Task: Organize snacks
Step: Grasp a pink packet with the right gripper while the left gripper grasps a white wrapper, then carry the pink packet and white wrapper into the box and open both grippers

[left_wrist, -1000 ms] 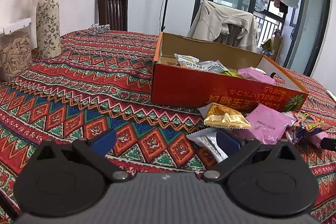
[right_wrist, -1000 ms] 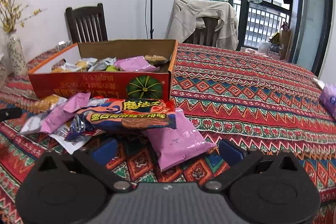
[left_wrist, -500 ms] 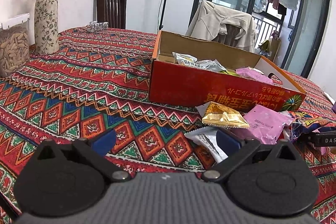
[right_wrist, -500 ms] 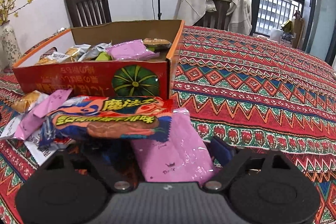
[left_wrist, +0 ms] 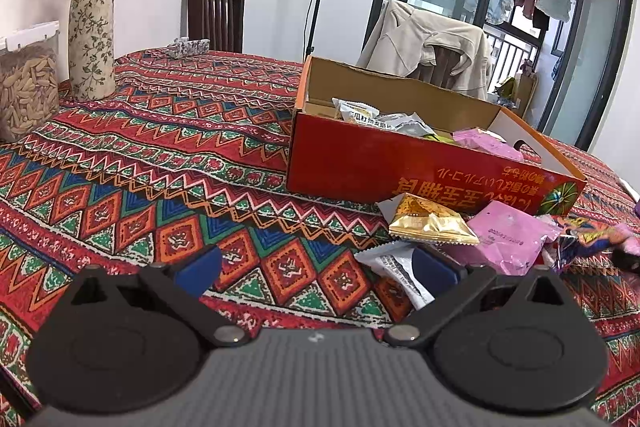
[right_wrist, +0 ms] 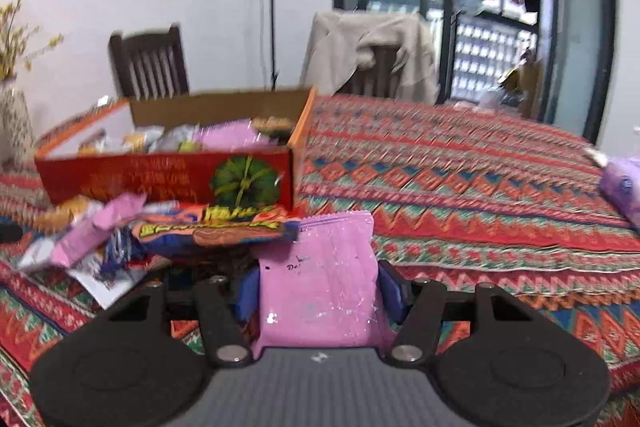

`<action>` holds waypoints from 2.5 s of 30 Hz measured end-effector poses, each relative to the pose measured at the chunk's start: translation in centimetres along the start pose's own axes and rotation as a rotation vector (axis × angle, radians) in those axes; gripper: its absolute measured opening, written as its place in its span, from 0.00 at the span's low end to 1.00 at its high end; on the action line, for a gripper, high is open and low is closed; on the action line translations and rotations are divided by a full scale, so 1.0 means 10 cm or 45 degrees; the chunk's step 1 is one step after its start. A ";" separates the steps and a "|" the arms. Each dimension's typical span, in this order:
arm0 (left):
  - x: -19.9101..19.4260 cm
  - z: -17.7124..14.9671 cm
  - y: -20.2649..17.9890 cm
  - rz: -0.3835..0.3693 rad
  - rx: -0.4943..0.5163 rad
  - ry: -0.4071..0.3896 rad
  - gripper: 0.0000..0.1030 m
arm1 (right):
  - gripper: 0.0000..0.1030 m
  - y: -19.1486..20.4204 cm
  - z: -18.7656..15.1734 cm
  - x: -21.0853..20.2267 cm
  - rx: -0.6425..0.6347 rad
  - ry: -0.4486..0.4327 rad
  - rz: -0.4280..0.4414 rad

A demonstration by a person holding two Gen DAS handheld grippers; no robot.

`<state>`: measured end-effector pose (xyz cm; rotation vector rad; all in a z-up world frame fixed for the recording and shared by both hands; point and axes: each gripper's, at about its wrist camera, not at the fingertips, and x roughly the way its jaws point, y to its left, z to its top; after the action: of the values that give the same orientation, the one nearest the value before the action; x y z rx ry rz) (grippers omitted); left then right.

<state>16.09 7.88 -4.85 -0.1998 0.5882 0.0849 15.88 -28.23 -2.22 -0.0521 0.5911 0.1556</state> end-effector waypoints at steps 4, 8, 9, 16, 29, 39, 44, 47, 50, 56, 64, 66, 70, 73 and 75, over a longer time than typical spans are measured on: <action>0.00 0.00 -0.01 0.020 0.008 -0.002 1.00 | 0.58 -0.05 0.02 -0.27 0.045 -0.105 -0.008; -0.01 0.02 -0.05 0.054 0.034 0.000 1.00 | 0.58 -0.06 0.06 -0.49 0.058 -0.175 0.002; -0.02 0.03 -0.07 0.060 0.045 -0.001 1.00 | 0.58 -0.06 0.07 -0.53 0.060 -0.189 0.003; -0.02 0.10 -0.31 0.054 0.074 0.041 1.00 | 0.58 -0.14 0.11 -0.63 0.091 -0.238 -0.004; 0.41 0.11 -0.67 0.188 0.019 0.195 1.00 | 0.58 -0.12 0.04 -0.56 0.124 -0.225 0.075; 0.36 0.05 -0.67 0.263 0.064 0.173 0.75 | 0.58 -0.04 -0.05 -0.47 0.138 -0.193 0.129; 0.26 0.01 -0.65 0.206 0.116 0.141 0.50 | 0.58 -0.03 -0.09 -0.49 0.143 -0.190 0.133; 0.21 -0.02 -0.61 0.169 0.128 0.134 0.46 | 0.58 -0.03 -0.08 -0.49 0.142 -0.190 0.132; 0.13 -0.06 -0.59 0.150 0.151 0.120 0.45 | 0.58 -0.02 -0.09 -0.49 0.140 -0.188 0.134; -0.07 -0.10 -0.49 0.130 0.146 0.063 0.45 | 0.58 0.04 -0.13 -0.50 0.135 -0.184 0.136; -0.31 0.01 -0.40 0.124 0.112 -0.035 0.45 | 0.58 0.15 -0.08 -0.55 0.106 -0.201 0.143; -0.34 0.07 -0.41 0.108 0.115 -0.058 0.45 | 0.58 0.18 -0.04 -0.55 0.093 -0.207 0.144; -0.38 0.20 -0.47 0.081 0.123 -0.104 0.45 | 0.58 0.23 0.09 -0.53 0.068 -0.229 0.140; -0.39 0.34 -0.54 0.054 0.135 -0.142 0.45 | 0.58 0.29 0.23 -0.49 0.049 -0.245 0.134; -0.37 0.43 -0.59 0.039 0.144 -0.171 0.45 | 0.58 0.34 0.34 -0.44 0.033 -0.255 0.132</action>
<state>16.14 2.94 1.69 -0.0744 0.4605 0.0936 13.62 -25.17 3.09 0.0195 0.3958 0.2506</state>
